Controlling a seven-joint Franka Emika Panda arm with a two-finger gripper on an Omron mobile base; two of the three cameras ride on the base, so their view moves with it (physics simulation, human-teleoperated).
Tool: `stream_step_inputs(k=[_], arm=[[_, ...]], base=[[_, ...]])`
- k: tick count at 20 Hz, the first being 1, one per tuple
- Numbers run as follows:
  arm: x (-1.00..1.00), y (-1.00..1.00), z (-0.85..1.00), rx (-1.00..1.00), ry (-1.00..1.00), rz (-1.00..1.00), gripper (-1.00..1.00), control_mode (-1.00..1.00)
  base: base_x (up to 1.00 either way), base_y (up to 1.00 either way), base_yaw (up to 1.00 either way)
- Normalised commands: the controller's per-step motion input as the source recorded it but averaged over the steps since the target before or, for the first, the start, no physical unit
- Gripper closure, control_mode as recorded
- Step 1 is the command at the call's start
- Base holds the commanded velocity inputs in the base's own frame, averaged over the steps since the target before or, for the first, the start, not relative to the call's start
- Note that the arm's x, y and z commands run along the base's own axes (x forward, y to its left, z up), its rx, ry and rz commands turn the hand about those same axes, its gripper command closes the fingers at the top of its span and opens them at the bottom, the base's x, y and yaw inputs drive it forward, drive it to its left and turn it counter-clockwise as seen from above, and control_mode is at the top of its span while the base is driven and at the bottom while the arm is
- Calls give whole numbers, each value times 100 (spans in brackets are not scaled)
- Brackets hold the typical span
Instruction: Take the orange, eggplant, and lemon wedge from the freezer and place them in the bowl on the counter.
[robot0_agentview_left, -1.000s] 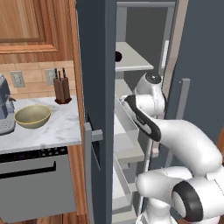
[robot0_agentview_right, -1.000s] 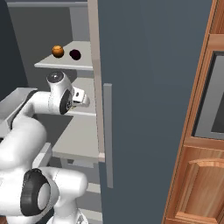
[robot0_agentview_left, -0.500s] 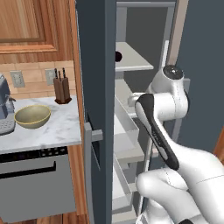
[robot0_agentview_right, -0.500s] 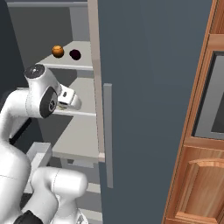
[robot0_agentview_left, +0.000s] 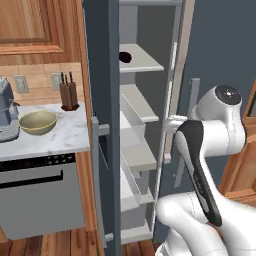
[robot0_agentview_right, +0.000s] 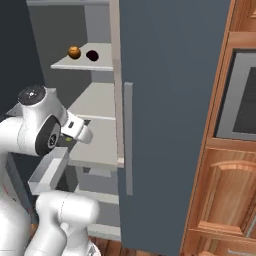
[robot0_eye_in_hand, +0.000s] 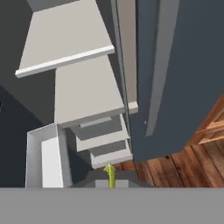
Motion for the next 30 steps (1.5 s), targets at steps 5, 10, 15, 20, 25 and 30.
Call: stream_step_inputs(k=[5, 10, 15, 20, 25, 30], arm=[[0, 0, 0, 0, 0, 0, 100, 100], [0, 0, 0, 0, 0, 0, 100, 100], [0, 0, 0, 0, 0, 0, 100, 100], [0, 0, 0, 0, 0, 0, 100, 100], [0, 0, 0, 0, 0, 0, 100, 100], [0, 0, 0, 0, 0, 0, 100, 100]], base=[[-100, 72, 1], [-91, 100, 10], [-37, 100, 6], [81, 94, -10], [100, 63, -23], [100, 18, -20]])
